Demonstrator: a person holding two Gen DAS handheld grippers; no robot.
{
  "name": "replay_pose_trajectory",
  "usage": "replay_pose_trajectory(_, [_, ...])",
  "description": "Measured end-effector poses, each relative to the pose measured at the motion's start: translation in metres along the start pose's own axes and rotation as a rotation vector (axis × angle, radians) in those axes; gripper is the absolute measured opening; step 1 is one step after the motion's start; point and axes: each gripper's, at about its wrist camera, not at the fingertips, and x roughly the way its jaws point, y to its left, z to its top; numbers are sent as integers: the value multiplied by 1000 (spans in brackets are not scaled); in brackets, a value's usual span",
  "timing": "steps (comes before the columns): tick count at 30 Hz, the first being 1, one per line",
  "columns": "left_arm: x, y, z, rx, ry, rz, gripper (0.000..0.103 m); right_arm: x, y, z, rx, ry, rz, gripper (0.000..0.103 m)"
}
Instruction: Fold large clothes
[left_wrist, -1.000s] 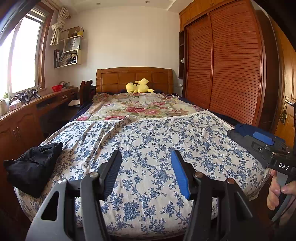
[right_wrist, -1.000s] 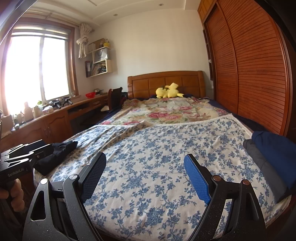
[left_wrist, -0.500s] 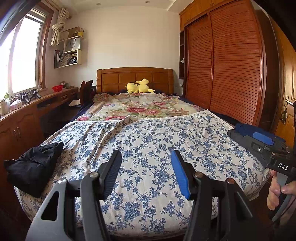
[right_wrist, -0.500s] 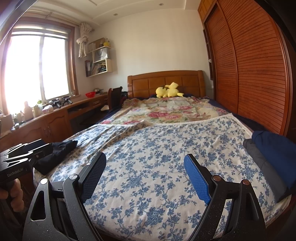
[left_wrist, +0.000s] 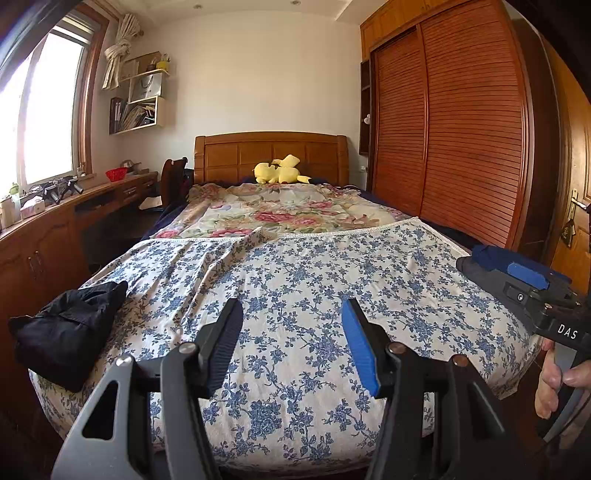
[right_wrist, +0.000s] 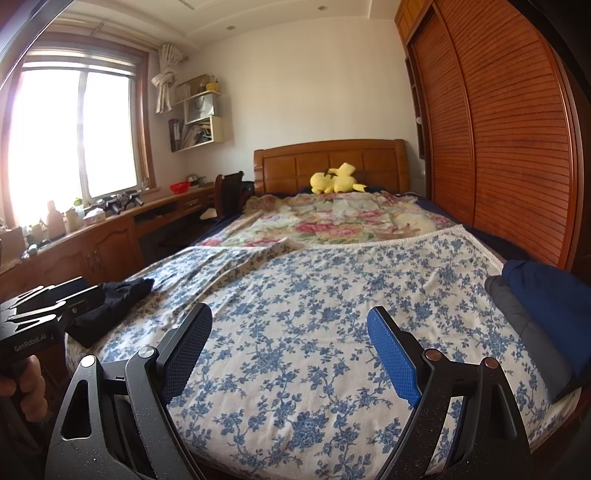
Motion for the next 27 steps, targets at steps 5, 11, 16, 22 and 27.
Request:
replay_pose_trajectory(5, [2,0,-1,1,4,3,55,1,-1,-2,-1,4,0,88])
replay_pose_trajectory(11, [2,0,-1,1,4,4,55,3,-4,-7,0,11,-1,88])
replay_pose_trajectory(16, [2,0,0,1,4,3,55,3,-4,-6,0,9,-1,88])
replay_pose_trajectory(22, [1,1,-1,1,4,3,55,4,-7,-7,0,8,-3,88])
replay_pose_trajectory(27, [2,0,0,1,4,3,55,3,-8,-7,-1,8,-2,88])
